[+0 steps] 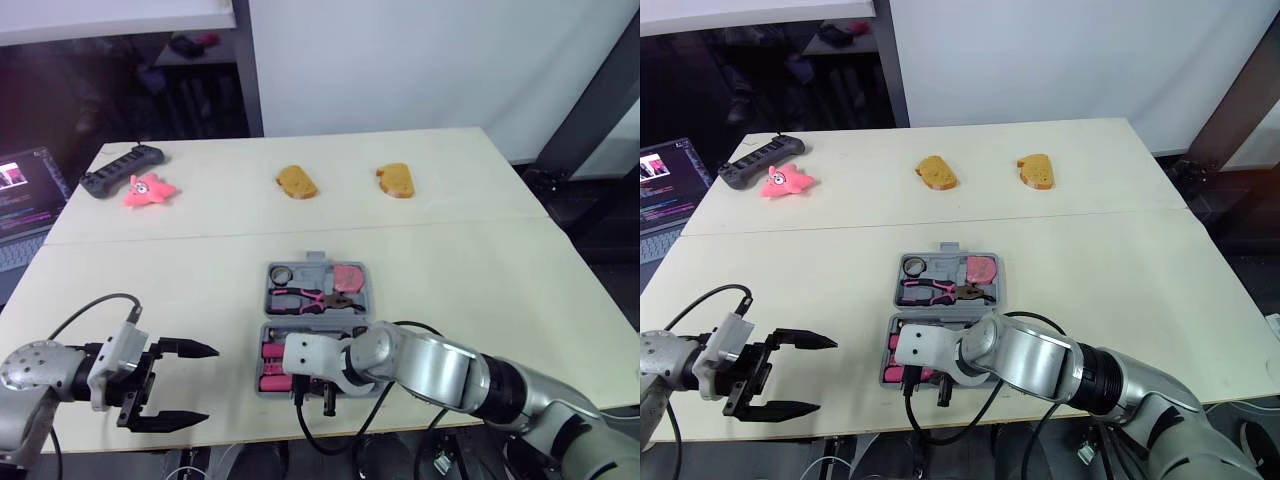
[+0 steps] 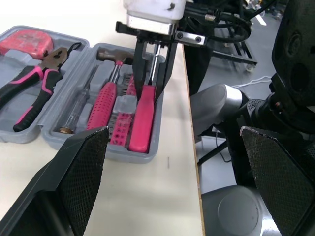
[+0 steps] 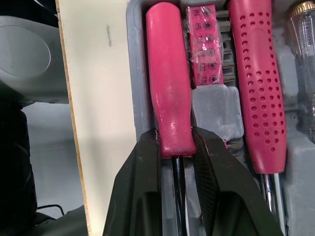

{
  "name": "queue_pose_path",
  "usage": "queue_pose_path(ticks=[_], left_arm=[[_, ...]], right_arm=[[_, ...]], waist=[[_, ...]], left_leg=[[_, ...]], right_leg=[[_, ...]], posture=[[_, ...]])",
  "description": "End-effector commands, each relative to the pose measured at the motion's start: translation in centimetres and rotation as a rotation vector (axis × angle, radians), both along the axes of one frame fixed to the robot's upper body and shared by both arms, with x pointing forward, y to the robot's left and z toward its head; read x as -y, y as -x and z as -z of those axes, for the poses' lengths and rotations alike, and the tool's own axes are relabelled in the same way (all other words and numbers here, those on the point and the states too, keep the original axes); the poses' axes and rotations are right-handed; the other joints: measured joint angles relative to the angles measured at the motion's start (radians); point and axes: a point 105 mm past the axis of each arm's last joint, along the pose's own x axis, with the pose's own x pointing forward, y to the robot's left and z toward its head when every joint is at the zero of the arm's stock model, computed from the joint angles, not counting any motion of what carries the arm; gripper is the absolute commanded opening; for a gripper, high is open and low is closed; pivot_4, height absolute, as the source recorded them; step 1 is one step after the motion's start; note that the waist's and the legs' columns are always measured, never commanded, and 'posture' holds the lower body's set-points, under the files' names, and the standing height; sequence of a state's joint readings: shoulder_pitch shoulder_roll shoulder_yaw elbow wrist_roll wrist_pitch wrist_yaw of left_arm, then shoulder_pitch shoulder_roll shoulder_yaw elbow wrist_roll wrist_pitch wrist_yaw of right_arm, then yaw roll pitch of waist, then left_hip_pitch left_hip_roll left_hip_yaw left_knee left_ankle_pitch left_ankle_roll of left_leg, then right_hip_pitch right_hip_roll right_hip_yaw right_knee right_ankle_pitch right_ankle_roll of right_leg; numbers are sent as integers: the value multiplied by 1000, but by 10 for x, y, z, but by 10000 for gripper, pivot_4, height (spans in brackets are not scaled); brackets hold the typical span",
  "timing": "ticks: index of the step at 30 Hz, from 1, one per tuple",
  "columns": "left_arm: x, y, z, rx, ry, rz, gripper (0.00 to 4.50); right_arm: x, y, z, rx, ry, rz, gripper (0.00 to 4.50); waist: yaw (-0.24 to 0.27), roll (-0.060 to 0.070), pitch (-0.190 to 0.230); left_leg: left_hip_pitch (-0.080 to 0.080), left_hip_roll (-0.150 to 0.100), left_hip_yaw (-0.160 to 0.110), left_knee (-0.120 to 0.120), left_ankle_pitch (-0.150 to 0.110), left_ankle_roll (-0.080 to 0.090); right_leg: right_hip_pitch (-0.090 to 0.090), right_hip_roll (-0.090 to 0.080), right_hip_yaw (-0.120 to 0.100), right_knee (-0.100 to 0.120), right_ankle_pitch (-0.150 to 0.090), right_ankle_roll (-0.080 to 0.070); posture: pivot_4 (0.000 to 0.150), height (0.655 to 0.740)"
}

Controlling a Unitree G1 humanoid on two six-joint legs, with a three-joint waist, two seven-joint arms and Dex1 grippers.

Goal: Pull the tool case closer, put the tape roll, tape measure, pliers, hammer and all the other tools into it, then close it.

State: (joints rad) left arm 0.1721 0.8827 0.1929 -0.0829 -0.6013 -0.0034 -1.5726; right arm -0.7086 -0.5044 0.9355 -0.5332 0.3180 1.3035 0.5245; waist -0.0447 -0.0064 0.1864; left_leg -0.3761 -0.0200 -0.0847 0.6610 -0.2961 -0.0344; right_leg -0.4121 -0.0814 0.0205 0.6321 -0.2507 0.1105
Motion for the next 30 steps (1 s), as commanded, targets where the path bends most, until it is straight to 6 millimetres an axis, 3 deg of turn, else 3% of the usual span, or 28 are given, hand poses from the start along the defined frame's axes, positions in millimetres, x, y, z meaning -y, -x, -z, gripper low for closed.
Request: queue_pose_path(ticks=[1, 7, 9, 11, 13, 19, 25, 30], left_arm=[[0, 1, -7, 31, 6, -9, 45000], [0, 3, -6, 28, 4, -16, 45000], [0, 3, -6, 26, 3, -17, 45000], [-1, 3, -6, 24, 3, -18, 45000], [-1, 3, -5, 22, 3, -19, 45000], [1, 0, -4, 20, 4, -17, 45000], [0, -1, -4, 16, 3, -15, 45000], [1, -2, -3, 14, 2, -15, 45000]], right_arm=[[-2, -3, 3, 13, -3, -4, 3849], [-4, -1, 4, 6, -12, -9, 3849], [-4, 0, 4, 5, -15, -12, 13932], [-4, 0, 3, 7, -20, -10, 19265], [-3, -2, 1, 12, -29, -4, 27646], [3, -10, -14, 20, -86, 26, 27646], [6, -3, -22, -10, -153, 25, 27646], [3, 4, -17, -24, -175, 14, 4682]], waist=[[-2, 0, 0], [-2, 0, 0], [-2, 0, 0], [0, 0, 0], [1, 0, 0], [3, 0, 0], [2, 0, 0], [1, 0, 0]], left_leg=[[0, 0, 0, 0, 0, 0], [1, 1, 0, -1, 0, 0], [1, 1, 0, -1, 0, 0], [1, 1, 0, -1, 0, 0], [1, 1, 0, -1, 0, 0], [0, 0, 0, -1, 0, 0], [0, 0, 0, -1, 0, 0], [0, 0, 0, -2, 0, 0]], right_leg=[[0, 0, 0, 0, 0, 0], [0, 1, 0, 0, 0, 0], [0, 1, 0, 0, 0, 0], [0, 1, 0, 0, 0, 0], [0, 1, 0, 0, 0, 0], [0, 0, 0, -1, 0, 0], [0, 0, 0, -1, 0, 0], [0, 0, 0, -1, 0, 0]], posture=[[1500, 7400], [1500, 7400], [1500, 7400], [1500, 7400], [1500, 7400], [1500, 7400], [1500, 7400], [1500, 7400]])
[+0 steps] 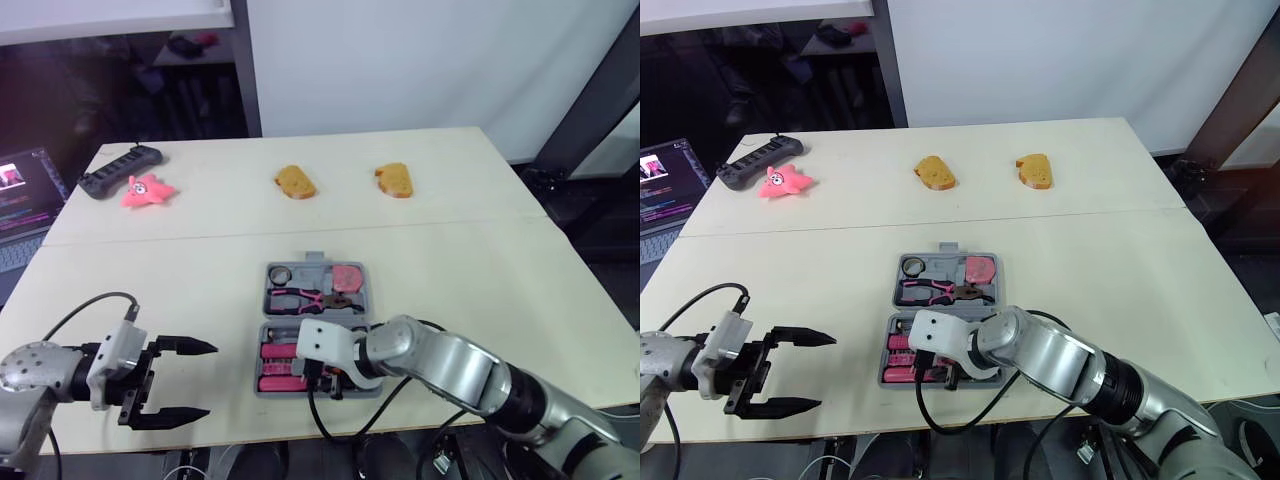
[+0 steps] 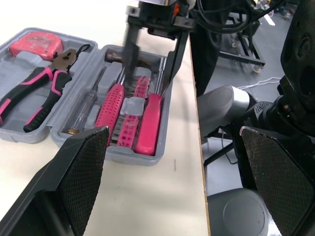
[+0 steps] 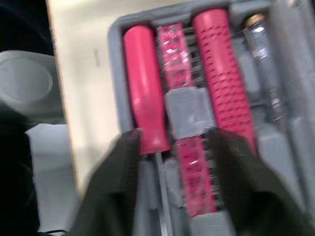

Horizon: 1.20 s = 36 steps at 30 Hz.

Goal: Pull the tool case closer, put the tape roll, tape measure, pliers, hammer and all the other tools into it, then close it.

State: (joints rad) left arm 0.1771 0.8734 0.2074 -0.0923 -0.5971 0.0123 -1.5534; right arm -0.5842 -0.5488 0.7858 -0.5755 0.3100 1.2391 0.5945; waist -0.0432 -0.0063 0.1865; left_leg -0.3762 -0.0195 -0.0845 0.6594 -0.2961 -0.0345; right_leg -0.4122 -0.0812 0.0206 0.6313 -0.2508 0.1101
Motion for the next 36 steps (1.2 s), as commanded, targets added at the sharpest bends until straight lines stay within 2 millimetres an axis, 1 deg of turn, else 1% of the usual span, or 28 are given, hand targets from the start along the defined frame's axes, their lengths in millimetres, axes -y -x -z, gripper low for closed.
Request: queue_pose_path(ticks=[1, 6, 12, 16, 22, 24, 27, 29, 31, 34, 36], left_arm=[[1, -1, -2, 11, -2, 13, 45000], [1, -1, -2, 10, -3, 13, 45000], [1, 0, -1, 7, -5, 12, 45000], [1, 1, -1, 5, -6, 12, 45000], [1, 2, -1, 6, -9, 13, 45000], [1, 2, -1, 5, -11, 12, 45000], [1, 2, 0, 5, -13, 12, 45000], [2, 1, 0, 6, -14, 7, 45000], [2, -2, 2, 9, -20, -20, 45000], [5, -9, 3, -5, -8, -82, 45000], [7, -16, 5, -56, 11, -150, 45000]], right_arm=[[-10, 5, -10, 25, -60, -38, 499], [-11, 3, -6, 26, -63, -30, 499], [-10, 1, 7, 16, -46, -12, 499], [-5, 3, 19, -13, -11, -8, 499], [8, 4, 38, -47, 67, 29, 499], [14, 7, 46, -61, 105, 27, 499], [15, 9, 50, -60, 119, 17, 499], [11, 8, 45, -48, 91, 12, 499], [3, 6, 34, -23, 23, 1, 499], [-14, 0, 2, 41, -165, -20, 499], [-15, -1, -23, 85, -279, -32, 499]], waist=[[0, 0, 0], [1, 0, 0], [1, 0, 0], [0, 0, 0], [0, 0, 0], [1, 0, 0], [1, 0, -1], [1, -1, -1], [1, -2, -2], [1, -2, -2], [1, -2, -1]], left_leg=[[0, 0, 0, 0, 0, 0], [0, 0, 0, 0, 0, 0], [0, 0, 0, 0, 0, 0], [0, 0, 0, 0, 0, 0], [1, 0, 0, 0, 0, 0], [1, 0, 0, 0, 0, 0], [2, 0, 0, 0, 0, 0], [2, 0, 0, 0, 0, 0], [2, 0, 0, -1, 0, 0], [2, 0, 0, -1, 0, 0], [1, 0, 0, -1, 0, 0]], right_leg=[[0, 0, 0, 0, 0, 0], [0, 0, 0, 0, 0, 0], [0, 0, 0, 0, 0, 0], [0, 0, 0, 0, 0, 0], [1, 0, 0, 0, -1, -1], [1, 0, 0, 0, -1, -3], [2, 0, 0, -1, -1, -3], [2, 0, 0, -1, -2, -3], [2, 0, 0, -1, -2, -3], [2, 0, 0, -1, -1, -3], [1, 0, 0, -1, 0, -1]], posture=[[1500, 7400], [1500, 7400], [1500, 7400], [1500, 7400], [1500, 7400], [1500, 7400], [1500, 7400], [1500, 7400], [1500, 7400], [1500, 7400], [1500, 7400]])
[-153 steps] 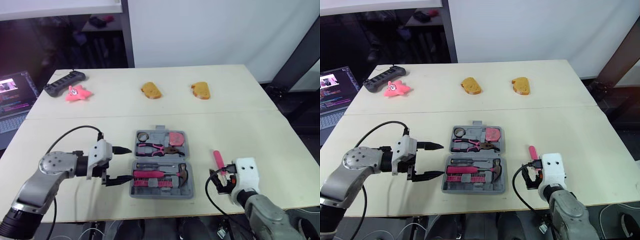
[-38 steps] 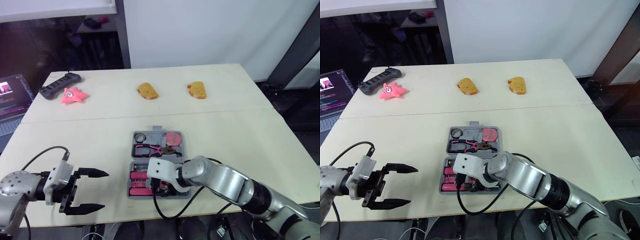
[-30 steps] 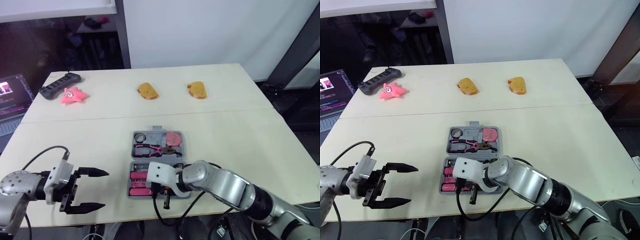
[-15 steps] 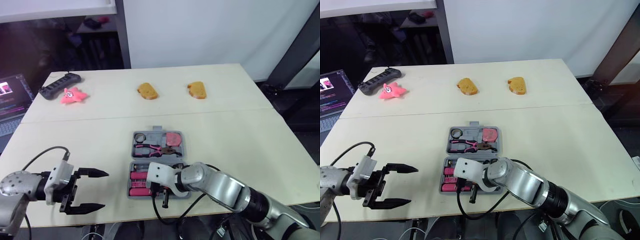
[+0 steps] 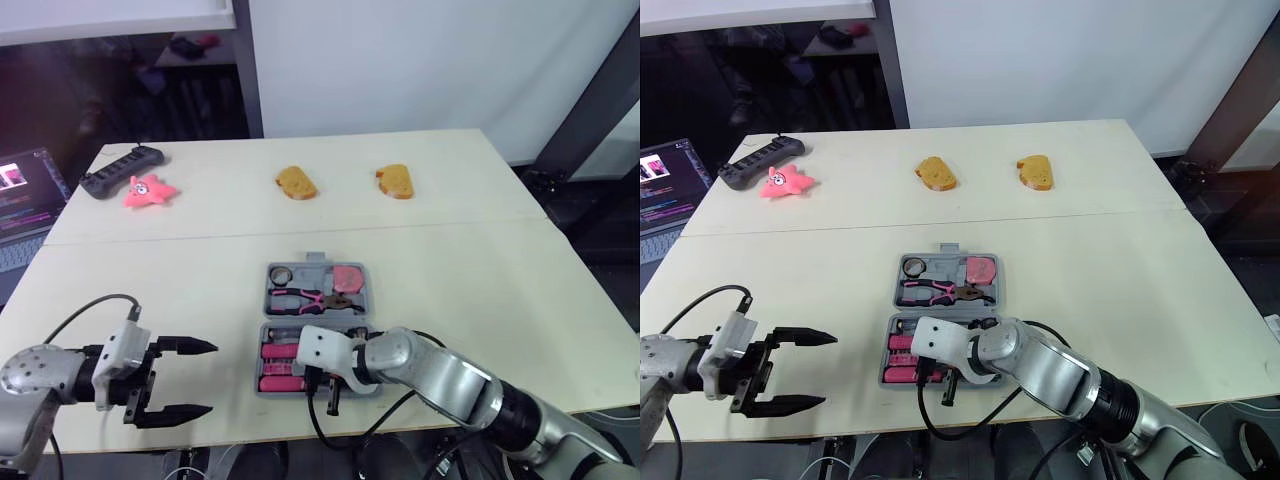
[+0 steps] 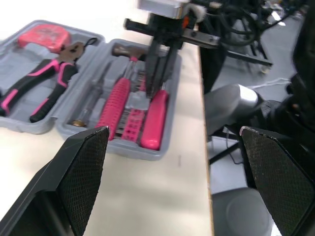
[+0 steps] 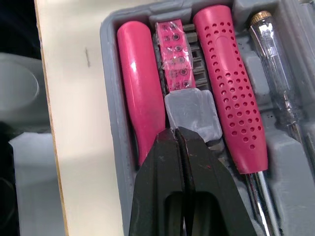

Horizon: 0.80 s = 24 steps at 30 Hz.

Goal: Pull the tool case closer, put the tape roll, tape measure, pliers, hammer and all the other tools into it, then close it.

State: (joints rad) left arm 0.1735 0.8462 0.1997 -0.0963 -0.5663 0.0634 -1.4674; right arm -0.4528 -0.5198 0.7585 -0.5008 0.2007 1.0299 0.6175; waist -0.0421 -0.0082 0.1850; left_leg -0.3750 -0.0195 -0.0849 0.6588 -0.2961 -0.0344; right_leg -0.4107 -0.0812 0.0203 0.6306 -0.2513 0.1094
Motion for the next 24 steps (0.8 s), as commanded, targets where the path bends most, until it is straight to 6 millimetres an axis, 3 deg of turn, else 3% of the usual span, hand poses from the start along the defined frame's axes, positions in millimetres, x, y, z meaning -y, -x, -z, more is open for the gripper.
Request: queue_pose_path(ticks=[1, 5, 7, 9, 12, 13, 19, 24], left_arm=[[4, -12, 1, -44, -14, -108, 45000], [-1, -27, 13, -46, -114, -255, 45000], [-3, -46, 14, -61, -90, -364, 45000], [-6, -68, 18, -47, -96, -479, 45000], [2, -96, 26, 5, -115, -554, 37157], [10, -100, 28, 1, -106, -541, 32290], [34, -111, 45, -16, -119, -497, 568], [45, -110, 67, -72, -198, -433, 568]], right_arm=[[-6, -1, -45, 79, -201, -36, 499], [22, -13, -74, 119, -268, 49, 499], [47, -23, -89, 133, -306, 145, 499], [73, -36, -88, 140, -289, 270, 499], [129, -54, -47, 144, -70, 470, 0], [141, -57, -37, 142, -22, 511, 0], [148, -61, -16, 122, 21, 562, 0], [146, -58, 8, 76, 106, 552, 0]], waist=[[0, 0, 0], [1, 0, 1], [10, 0, 1], [28, -1, 1], [38, -3, 0], [37, -3, 1], [16, -3, 1], [27, -3, 1]], left_leg=[[0, 0, 0, 0, 0, 0], [0, 0, 0, 0, 0, 0], [0, 0, 0, 0, 0, 0], [0, -1, 0, 0, 0, 0], [0, -2, 0, 1, 0, 0], [0, -2, 0, 1, 0, 0], [0, -1, 3, 0, 0, 0], [0, -1, 3, 0, 0, 0]], right_leg=[[0, 0, 0, 0, 0, 1], [0, 0, 0, 0, 1, 1], [0, 0, 0, 0, 1, 1], [1, 0, -1, -1, 0, 1], [3, 0, -2, -1, 0, 1], [3, 0, -2, -1, 0, 1], [-1, 1, 2, 1, 1, 1], [0, 1, 1, 0, 1, 1]], posture=[[1500, 7400], [1500, 7400], [1500, 7400], [1500, 7400], [1500, 7400], [1500, 7400], [1500, 7400], [1500, 7400]])
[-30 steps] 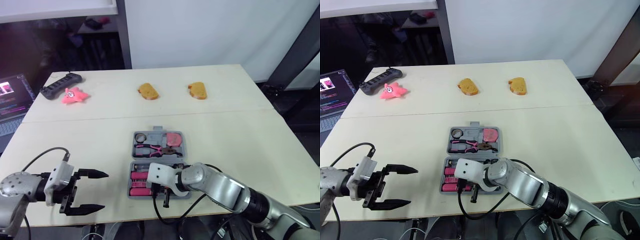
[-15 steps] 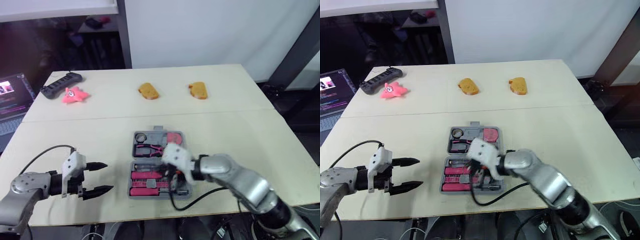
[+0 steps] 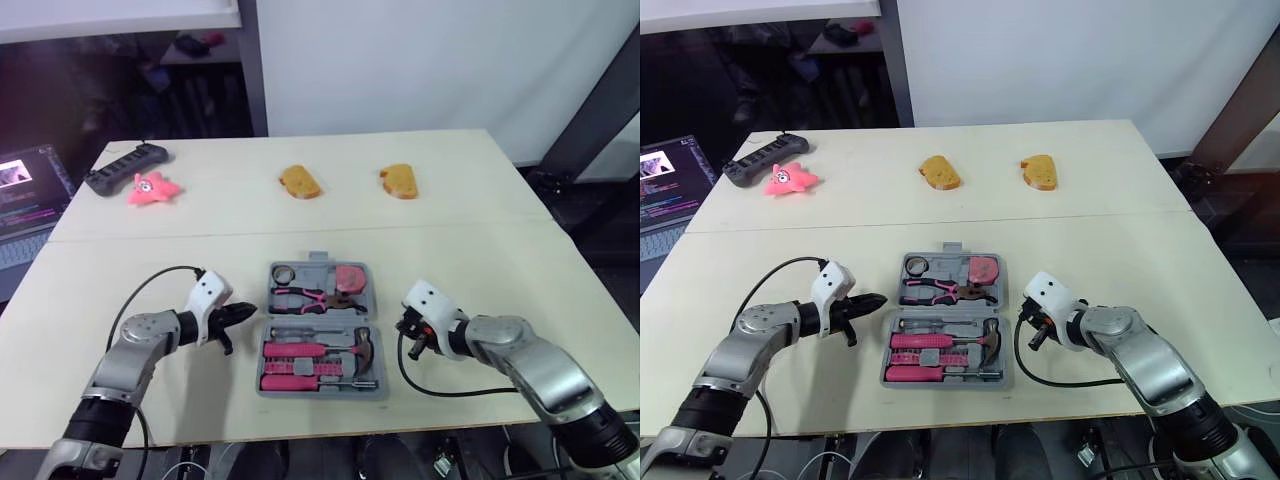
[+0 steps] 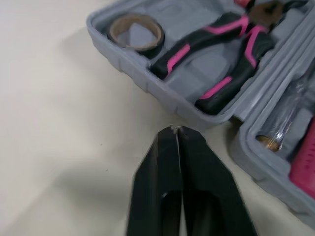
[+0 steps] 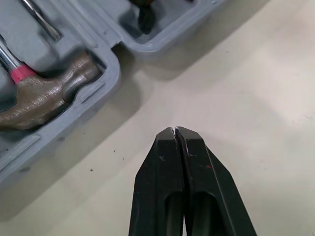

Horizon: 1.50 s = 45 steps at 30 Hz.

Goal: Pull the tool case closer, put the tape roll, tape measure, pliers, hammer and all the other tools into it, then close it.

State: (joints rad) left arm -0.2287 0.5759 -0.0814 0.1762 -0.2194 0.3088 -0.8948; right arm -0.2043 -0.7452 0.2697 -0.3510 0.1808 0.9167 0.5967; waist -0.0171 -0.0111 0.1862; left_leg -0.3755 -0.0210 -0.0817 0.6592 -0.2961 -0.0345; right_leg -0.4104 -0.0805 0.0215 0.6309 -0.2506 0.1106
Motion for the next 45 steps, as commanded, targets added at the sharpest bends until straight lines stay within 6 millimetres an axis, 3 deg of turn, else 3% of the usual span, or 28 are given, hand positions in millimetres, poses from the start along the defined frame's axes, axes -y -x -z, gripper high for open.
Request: queue_pose_path(ticks=[1, 8, 17, 21, 24, 32, 45], left_arm=[[8, 3, 13, -33, -67, 71, 568], [36, 11, 19, -59, -38, 182, 568], [59, 29, 26, -66, -58, 309, 568], [57, 38, 29, -77, -59, 330, 568], [45, 49, 34, -103, -83, 328, 568], [34, 66, 40, -140, -87, 307, 568], [31, 71, 42, -153, -86, 290, 568]], right_arm=[[-9, -2, 10, -28, 33, -18, 0], [-44, -10, 19, -74, 11, -71, 0], [-77, 7, 7, -102, -31, -220, 0], [-84, 16, 5, -126, -22, -249, 0], [-91, 30, 2, -146, -32, -287, 0], [-91, 44, 5, -177, -40, -268, 0], [-88, 39, 9, -159, -20, -230, 0]], waist=[[3, 0, 0], [0, -2, -5], [3, -2, -6], [0, -1, -7], [-1, -1, -7], [-1, 2, -10], [-4, 3, -13]], left_leg=[[0, 0, 0, 0, 0, 0], [3, 0, -2, 1, 0, 0], [2, 0, -3, 1, 0, 0], [2, 0, -3, 1, 0, 0], [2, 0, -3, -1, 0, 0], [3, 0, -3, -4, 0, 0], [4, 0, -3, -6, 0, 0]], right_leg=[[0, 0, 0, 0, 0, 0], [4, 0, -1, -1, 0, 0], [3, -1, -1, -1, 0, 0], [3, -1, -1, -1, 0, 0], [2, -1, -1, -1, 0, 0], [1, -1, 0, -2, 0, 0], [1, -1, 0, -2, -1, 0]], posture=[[1500, 7400], [1500, 7400], [1500, 7400], [1500, 7400], [1500, 7400], [1500, 7400], [1500, 7400]])
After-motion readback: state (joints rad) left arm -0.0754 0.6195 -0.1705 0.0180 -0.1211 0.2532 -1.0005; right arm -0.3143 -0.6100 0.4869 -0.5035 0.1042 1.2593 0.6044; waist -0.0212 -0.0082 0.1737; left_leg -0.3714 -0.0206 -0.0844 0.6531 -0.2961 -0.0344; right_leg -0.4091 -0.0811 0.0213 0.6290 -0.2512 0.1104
